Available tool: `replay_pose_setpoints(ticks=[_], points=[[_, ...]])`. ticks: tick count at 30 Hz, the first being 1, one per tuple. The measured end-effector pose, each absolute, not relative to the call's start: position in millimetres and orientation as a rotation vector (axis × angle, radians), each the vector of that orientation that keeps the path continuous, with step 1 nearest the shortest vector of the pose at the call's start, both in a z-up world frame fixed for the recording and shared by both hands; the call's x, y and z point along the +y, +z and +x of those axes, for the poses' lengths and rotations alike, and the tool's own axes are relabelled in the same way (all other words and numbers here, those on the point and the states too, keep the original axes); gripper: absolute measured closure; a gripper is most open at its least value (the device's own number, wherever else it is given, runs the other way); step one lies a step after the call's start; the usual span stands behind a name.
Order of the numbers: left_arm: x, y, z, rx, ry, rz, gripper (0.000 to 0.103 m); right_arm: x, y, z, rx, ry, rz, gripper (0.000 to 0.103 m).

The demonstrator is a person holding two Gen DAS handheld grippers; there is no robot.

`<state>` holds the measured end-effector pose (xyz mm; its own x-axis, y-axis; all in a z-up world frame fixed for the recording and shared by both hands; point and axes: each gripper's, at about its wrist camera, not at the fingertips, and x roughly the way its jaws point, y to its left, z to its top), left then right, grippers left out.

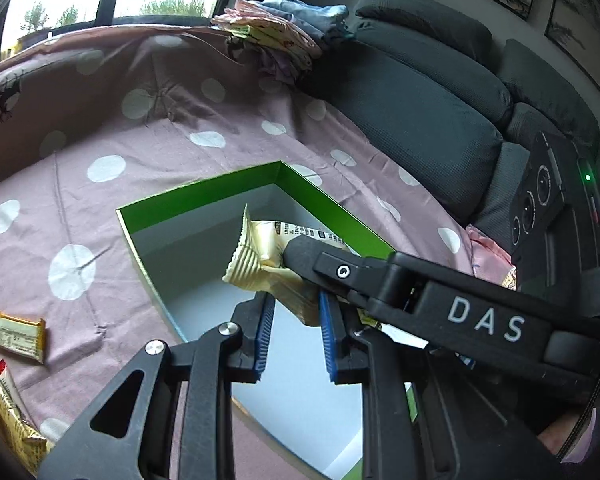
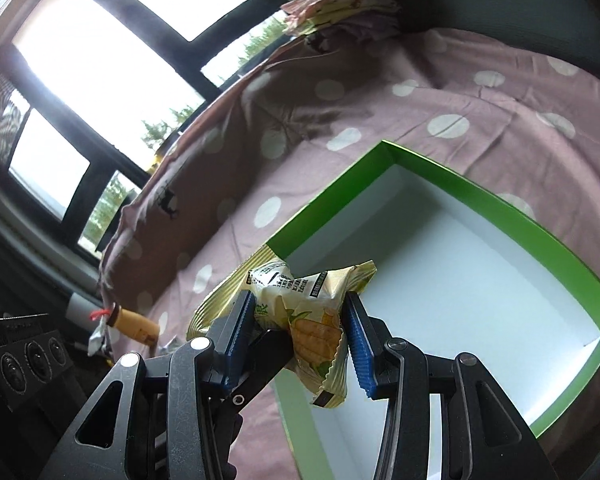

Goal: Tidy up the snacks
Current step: 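Carry the pastry with the right gripper over the green box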

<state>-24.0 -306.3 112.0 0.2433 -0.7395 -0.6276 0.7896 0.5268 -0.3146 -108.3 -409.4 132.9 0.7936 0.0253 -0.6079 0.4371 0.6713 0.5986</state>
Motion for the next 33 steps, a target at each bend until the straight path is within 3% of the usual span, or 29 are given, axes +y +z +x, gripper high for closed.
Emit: replay_pose_setpoints(ticks=[15, 33], points=[[-343.5, 80.2, -19.2, 0.968, -1.091, 0.15, 0.083, -448.8, 93.5, -120.2, 0.699, -0.379, 0.952, 0.056], [-348.4, 58.3, -12.3, 1.022, -1.003, 0.195, 0.082, -442.8, 85.3, -104.3, 0.801, -0.459, 0.84, 0.056]])
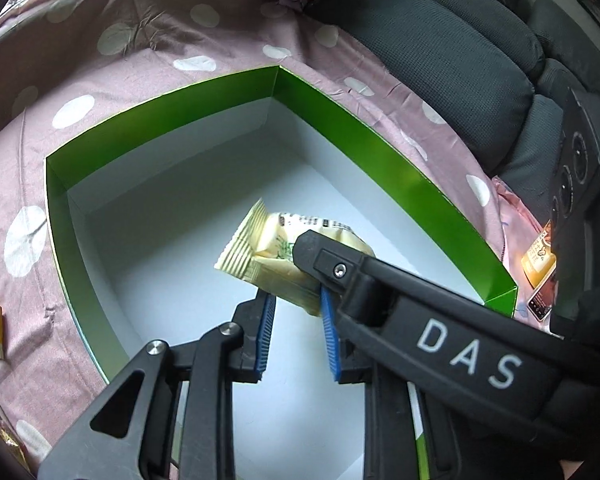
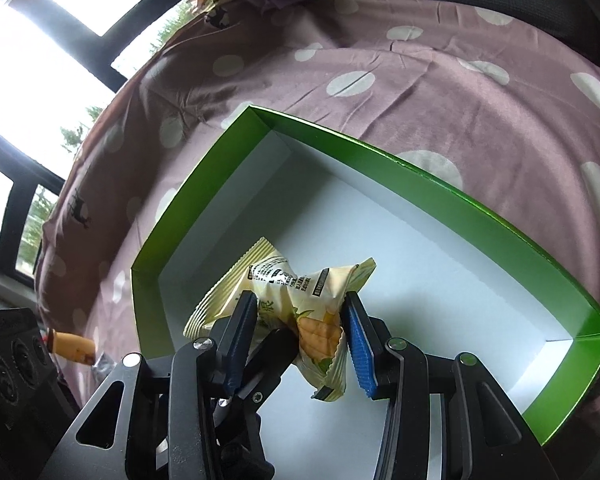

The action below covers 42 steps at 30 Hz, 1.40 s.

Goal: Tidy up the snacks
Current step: 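Carry the pastry with the right gripper over the green box, then open the right gripper to drop the pastry into the box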

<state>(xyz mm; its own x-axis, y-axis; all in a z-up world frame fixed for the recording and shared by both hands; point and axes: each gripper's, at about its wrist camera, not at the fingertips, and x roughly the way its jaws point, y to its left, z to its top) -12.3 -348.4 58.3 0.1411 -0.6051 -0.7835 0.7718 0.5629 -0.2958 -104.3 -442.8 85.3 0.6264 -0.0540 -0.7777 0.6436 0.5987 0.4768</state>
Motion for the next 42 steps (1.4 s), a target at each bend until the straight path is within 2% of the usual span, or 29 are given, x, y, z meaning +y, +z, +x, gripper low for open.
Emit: replay_pose_setpoints(ticks=[20, 24, 27, 29, 33, 35, 38, 42], points=[[-313.3, 55.1, -2.0, 1.018, -0.894, 0.21, 0.083, -409.1, 85.1, -79.2, 0.884, -0.359, 0.763, 0.056], [-312.5, 56.5, -1.7, 1.008, -0.904, 0.195, 0.085, -407.4, 85.1, -78.0, 0.891, -0.367, 0.754, 0.056], [-307.6, 62.3, -5.4, 0.981, -0.932, 0.145, 0.075, -408.3, 86.1, -78.3, 0.886, -0.377, 0.751, 0.056], [-306.2, 68.7, -11.6, 0.947, -0.948, 0.135, 0.064, -409.1, 87.5, -81.1, 0.875, -0.384, 0.753, 0.056], [-299.5, 78.9, -17.9, 0.927, -0.943, 0.141, 0.056, -410.9, 94.6, -86.7, 0.834, -0.391, 0.763, 0.056], [-290.7, 87.3, -20.1, 0.899, -0.929, 0.138, 0.043, -414.2, 99.1, -90.9, 0.806, -0.403, 0.763, 0.055], [-271.8, 103.6, -23.5, 0.859, -0.917, 0.1, 0.035, -417.0, 104.5, -97.8, 0.776, -0.45, 0.751, 0.04], [-237.2, 121.6, -27.5, 0.817, -0.861, 0.059, 0.02, -412.0, 117.1, -103.1, 0.71, -0.419, 0.765, 0.037]])
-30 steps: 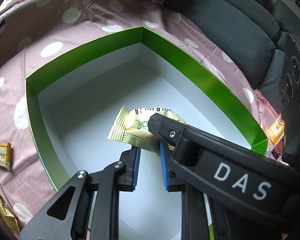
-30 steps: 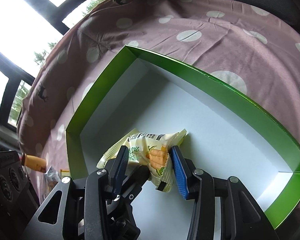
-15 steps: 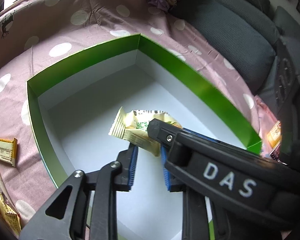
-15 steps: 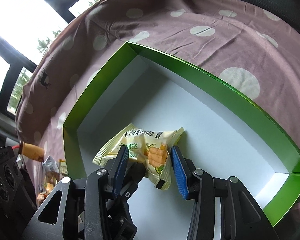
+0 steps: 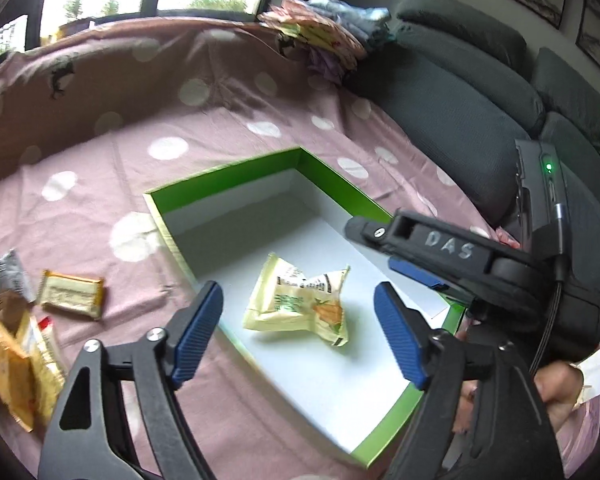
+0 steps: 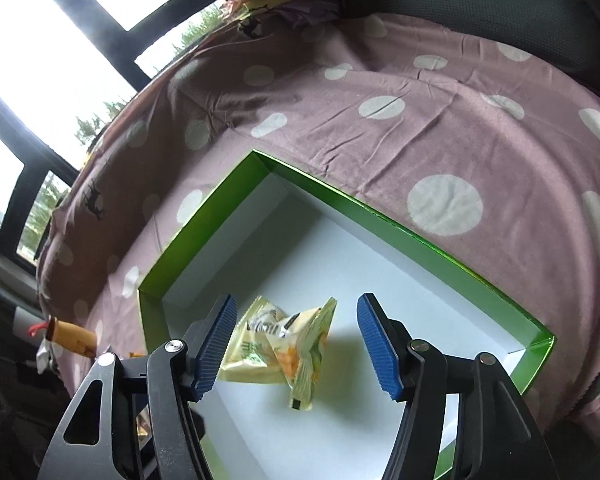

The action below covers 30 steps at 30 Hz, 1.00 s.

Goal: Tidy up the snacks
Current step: 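Open the right gripper to drop the pastry into the box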

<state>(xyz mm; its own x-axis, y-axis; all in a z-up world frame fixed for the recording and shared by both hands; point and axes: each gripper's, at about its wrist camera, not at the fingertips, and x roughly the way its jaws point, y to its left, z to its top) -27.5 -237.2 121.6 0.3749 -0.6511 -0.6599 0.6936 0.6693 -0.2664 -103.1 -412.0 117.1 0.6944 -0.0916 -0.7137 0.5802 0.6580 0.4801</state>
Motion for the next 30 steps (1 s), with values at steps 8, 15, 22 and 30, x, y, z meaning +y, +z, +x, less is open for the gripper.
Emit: replay_pose_setpoints(ticks=[8, 15, 22, 30], points=[[-155.4, 137.3, -28.1, 0.766, -0.684, -0.05, 0.008, -374.5, 152.9, -103.2, 0.552, -0.303, 0.725, 0.022], [-117.4, 126.5, -34.4, 0.786, -0.67, -0.138, 0.008, -355.8, 156.2, -95.0, 0.573, -0.316, 0.681, 0.021], [-101.4, 128.2, -28.8, 0.787, -0.736, -0.242, 0.008, -355.5, 154.5, -98.9, 0.573, -0.357, 0.679, 0.021], [-108.7, 124.2, -28.2, 0.805, -0.703, -0.193, 0.008, -367.8, 152.5, -105.6, 0.57, -0.384, 0.708, 0.021]])
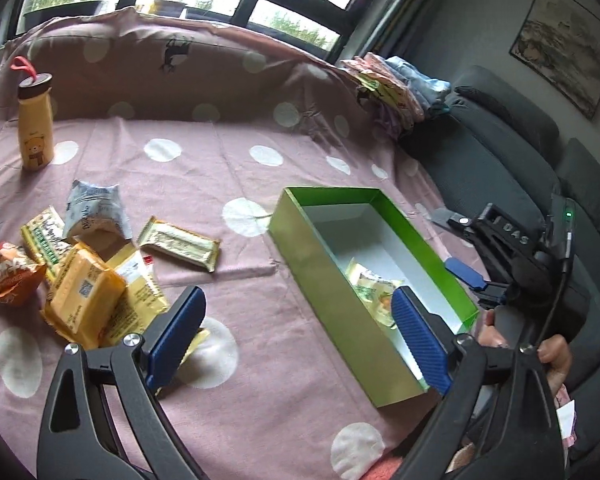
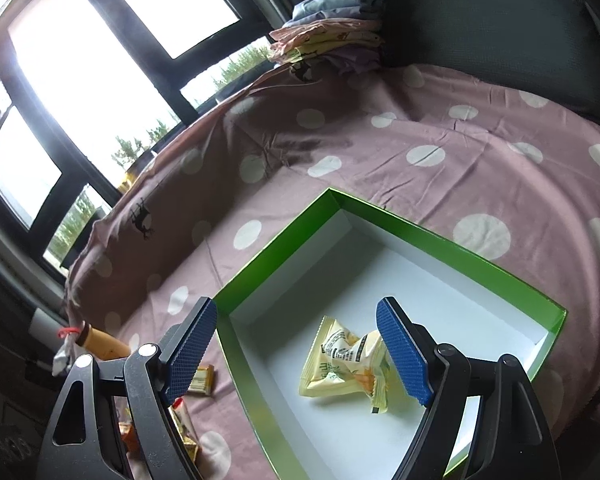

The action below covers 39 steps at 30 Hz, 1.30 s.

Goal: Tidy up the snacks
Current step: 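Open the right gripper to drop the pastry into the box, then return the right gripper to the pile and grasp the gold foil bag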

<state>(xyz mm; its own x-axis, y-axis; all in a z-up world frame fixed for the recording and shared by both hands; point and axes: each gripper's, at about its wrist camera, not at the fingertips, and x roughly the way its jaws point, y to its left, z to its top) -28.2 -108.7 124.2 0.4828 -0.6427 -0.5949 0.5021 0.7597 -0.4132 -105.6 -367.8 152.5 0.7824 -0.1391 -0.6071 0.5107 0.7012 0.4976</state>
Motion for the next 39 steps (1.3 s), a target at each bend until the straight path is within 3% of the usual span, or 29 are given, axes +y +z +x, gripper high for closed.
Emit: replay_pose_setpoints(ticks=[10, 21, 24, 28, 32, 36, 39], points=[[-26.2, 81.1, -11.6, 0.96, -0.356, -0.273, 0.01, -295.0, 148.4, -54.4, 0.704, -0.094, 0.603, 0.021], [-26.9, 44.3, 1.4, 1.115, -0.364, -0.323, 0.016, -188.8, 88.6, 15.0, 0.967, 0.178, 0.494, 0.021], [-26.9, 36.5, 5.0, 1.147, -0.36, -0.339, 0.02, -175.3, 75.2, 24.6, 1.016, 0.184, 0.434, 0.037], [-22.9, 31.0, 8.4, 1.16, -0.357, -0.369, 0.024, -170.8, 61.5, 33.3, 1.059, 0.192, 0.423, 0.051], [-19.2, 30.3, 11.3, 1.142, -0.332, -0.37, 0.037, -168.9, 54.5, 38.4, 1.087, 0.217, 0.428, 0.053], [-13.9, 28.5, 14.0, 1.133, -0.338, -0.402, 0.04, -164.4, 49.8, 41.9, 1.103, 0.233, 0.42, 0.054], [-16.0, 26.1, 15.0, 1.135, -0.349, -0.395, 0.055, -160.0, 41.7, 43.5, 1.135, 0.249, 0.422, 0.06]])
